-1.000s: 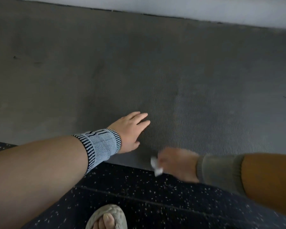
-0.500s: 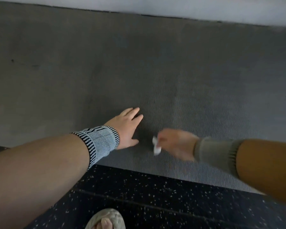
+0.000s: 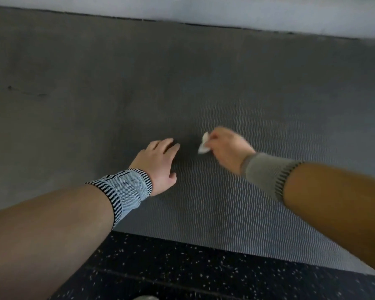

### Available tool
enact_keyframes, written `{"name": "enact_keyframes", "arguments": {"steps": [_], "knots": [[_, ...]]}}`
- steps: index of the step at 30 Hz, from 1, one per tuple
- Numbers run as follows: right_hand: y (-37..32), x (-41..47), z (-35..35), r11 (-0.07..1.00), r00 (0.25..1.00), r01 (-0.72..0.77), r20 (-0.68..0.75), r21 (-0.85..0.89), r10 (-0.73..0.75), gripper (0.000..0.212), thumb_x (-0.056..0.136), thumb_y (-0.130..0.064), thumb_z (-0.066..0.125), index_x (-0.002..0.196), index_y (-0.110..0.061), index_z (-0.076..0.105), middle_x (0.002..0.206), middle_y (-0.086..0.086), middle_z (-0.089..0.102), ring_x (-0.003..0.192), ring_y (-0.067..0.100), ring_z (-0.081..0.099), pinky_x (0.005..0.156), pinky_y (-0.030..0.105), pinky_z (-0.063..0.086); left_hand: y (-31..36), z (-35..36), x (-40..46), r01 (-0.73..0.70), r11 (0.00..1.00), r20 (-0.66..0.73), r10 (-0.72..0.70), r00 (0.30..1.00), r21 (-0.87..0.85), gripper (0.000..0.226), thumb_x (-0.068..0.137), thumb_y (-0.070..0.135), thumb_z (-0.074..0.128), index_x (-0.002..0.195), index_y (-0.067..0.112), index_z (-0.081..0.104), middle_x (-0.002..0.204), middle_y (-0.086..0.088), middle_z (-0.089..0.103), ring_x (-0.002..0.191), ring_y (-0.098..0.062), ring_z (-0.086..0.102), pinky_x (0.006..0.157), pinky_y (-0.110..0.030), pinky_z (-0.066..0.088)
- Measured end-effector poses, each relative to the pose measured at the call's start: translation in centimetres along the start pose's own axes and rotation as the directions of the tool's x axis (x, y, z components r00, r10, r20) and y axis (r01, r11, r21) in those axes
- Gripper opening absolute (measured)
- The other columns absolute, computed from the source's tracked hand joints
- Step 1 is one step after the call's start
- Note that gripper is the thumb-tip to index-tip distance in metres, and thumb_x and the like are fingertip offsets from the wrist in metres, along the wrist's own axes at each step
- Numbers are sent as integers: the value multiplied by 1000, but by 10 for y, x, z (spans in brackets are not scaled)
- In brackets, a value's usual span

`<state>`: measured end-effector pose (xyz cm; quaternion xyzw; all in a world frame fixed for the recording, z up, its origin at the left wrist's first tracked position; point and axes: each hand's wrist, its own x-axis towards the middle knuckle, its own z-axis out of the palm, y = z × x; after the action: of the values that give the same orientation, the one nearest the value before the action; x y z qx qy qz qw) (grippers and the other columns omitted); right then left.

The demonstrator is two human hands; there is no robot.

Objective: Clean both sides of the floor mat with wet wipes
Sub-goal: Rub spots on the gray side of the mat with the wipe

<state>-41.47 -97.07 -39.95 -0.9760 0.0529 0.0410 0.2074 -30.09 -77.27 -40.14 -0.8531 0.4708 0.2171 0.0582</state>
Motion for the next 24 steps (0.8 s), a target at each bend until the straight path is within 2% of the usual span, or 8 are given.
{"name": "enact_keyframes", "arguments": {"steps": [3,6,8,11,13,19,22,24], "knots": [[-7,6,-2,999,999,-41,8,3,41,11,92,-21,52,97,-15,60,92,6,57,73,18,55,69,36,49,-1,-6,5,5,1000,-14,-5,1000,-14,74,86,45,54,151,24,24,151,1,22,136,-25,26,105,-44,40],[-50,-39,15,941,920,338,202,26,-336,18,86,-10,59,101,-8,68,99,8,62,90,22,58,82,33,53,-3,-9,7,-6,999,-80,3,997,-46,59,89,36,53,144,24,39,144,1,35,128,-24,35,101,-43,42],[-44,-31,10,891,834,454,345,11,-430,21,86,-9,60,106,-9,68,104,8,61,95,23,57,82,36,53,-2,-9,10,-3,998,-112,-5,994,-69,54,89,36,56,140,23,45,140,1,39,128,-24,35,102,-43,42],[-15,34,0,988,987,153,54,1,-153,26,92,-14,50,115,-15,62,112,6,55,100,21,53,85,34,46,-1,-9,16,5,996,-125,-17,992,-94,47,89,38,58,133,20,51,139,-2,39,135,-24,29,107,-45,38],[-9,56,-7,996,999,-44,-12,-80,43,27,92,-7,46,113,-11,63,114,10,56,105,26,52,88,35,43,-1,-13,24,19,992,-127,-35,991,-122,48,89,38,59,132,19,50,147,-5,32,140,-25,24,112,-46,34],[-24,-5,5,941,908,332,249,64,-337,15,83,-5,62,95,-8,70,94,8,63,85,24,58,76,36,54,1,-21,56,109,981,-45,-118,992,-161,67,96,34,43,154,24,11,162,9,-6,148,-19,-3,118,-49,14],[15,53,-5,997,999,41,-10,61,-40,20,91,-9,48,96,-12,67,95,7,59,86,21,53,82,39,49,3,-17,60,137,981,-21,-141,990,-138,65,96,39,40,154,27,11,162,10,-2,148,-19,-2,117,-50,14],[31,69,-9,992,986,-129,-106,1,128,25,90,-6,47,103,-14,67,104,9,56,95,24,50,83,35,44,2,-22,62,140,983,-83,-150,985,-118,65,94,46,44,151,28,20,161,7,9,147,-21,7,115,-52,21]]}}
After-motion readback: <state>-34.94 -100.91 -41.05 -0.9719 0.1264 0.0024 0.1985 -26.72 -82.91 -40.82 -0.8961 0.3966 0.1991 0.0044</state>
